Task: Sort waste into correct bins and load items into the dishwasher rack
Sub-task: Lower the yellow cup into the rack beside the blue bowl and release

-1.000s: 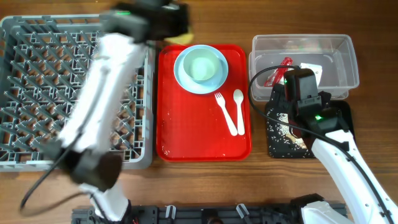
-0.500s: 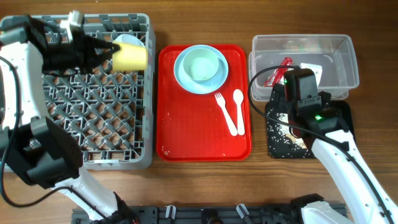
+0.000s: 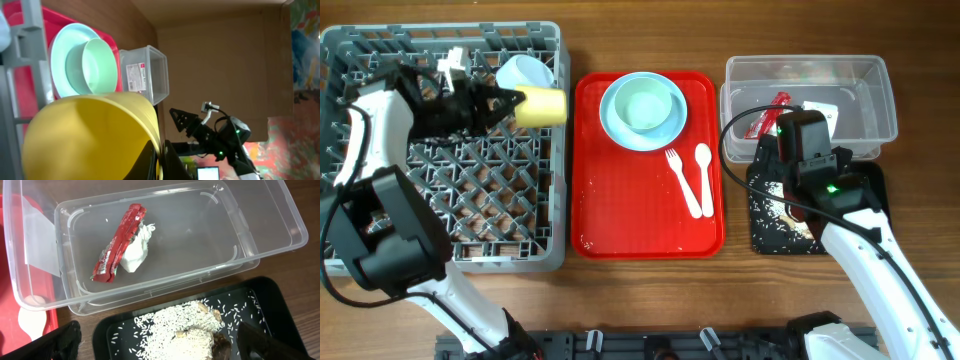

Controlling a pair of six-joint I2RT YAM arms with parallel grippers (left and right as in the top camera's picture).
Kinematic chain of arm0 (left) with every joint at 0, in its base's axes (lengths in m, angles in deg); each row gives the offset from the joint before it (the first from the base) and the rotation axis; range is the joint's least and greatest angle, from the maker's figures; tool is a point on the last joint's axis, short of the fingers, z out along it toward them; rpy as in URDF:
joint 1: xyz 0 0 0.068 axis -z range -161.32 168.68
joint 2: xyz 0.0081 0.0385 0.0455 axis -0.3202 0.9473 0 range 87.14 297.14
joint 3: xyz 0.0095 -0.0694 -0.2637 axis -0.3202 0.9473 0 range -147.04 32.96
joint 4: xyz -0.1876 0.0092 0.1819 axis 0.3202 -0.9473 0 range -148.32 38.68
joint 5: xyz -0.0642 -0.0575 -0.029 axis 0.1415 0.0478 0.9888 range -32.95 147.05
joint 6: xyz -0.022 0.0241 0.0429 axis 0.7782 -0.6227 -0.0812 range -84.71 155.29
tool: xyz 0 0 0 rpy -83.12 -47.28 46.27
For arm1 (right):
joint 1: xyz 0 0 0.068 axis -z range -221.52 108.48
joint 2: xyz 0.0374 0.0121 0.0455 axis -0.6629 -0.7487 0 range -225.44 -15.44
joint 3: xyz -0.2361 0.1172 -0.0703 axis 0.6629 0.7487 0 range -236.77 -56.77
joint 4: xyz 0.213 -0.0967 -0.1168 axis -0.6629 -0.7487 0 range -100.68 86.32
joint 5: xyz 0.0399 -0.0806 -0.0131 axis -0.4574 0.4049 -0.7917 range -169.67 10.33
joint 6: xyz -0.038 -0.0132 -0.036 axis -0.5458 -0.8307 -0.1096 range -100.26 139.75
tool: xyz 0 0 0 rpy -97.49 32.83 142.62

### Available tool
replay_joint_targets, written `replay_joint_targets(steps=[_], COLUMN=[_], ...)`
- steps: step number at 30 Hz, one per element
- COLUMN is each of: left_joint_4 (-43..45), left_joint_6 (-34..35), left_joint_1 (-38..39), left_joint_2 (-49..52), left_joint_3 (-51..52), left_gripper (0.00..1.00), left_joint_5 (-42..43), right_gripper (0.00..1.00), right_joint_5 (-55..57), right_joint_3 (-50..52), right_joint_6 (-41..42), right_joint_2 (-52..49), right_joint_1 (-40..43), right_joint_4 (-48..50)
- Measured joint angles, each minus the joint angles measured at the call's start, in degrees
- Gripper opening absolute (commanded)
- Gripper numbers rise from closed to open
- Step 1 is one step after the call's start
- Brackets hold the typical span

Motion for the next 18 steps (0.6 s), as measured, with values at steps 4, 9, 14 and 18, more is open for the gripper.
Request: replay_joint_targets(steps=[4, 9, 14, 18], left_joint_4=[5.5, 11.8, 13.3, 14.5], left_joint_6=[0.0, 0.0, 0.0, 2.1], left_joint_1=[0.0, 0.0, 0.0, -0.9], left_joint_2=[0.0, 0.0, 0.0, -0.1], left_joint_3=[6.1, 9.9, 10.2, 10.2], left_gripper=[0.04, 0.04, 0.08, 0.17], left_joint_5=[0.4, 2.7, 1.8, -2.4], right_gripper=[1.0, 1.0, 1.0, 1.0], right_joint_5=[0.0, 0.0, 0.0, 0.0], right_joint_3=[0.0, 0.0, 0.0, 0.0], right_joint_6=[0.0, 0.0, 0.0, 0.0], right_joint_2=[0.0, 0.0, 0.0, 0.0], right_joint_1=[0.0, 0.0, 0.0, 0.0], right_joint_4=[0.0, 0.0, 0.0, 0.0])
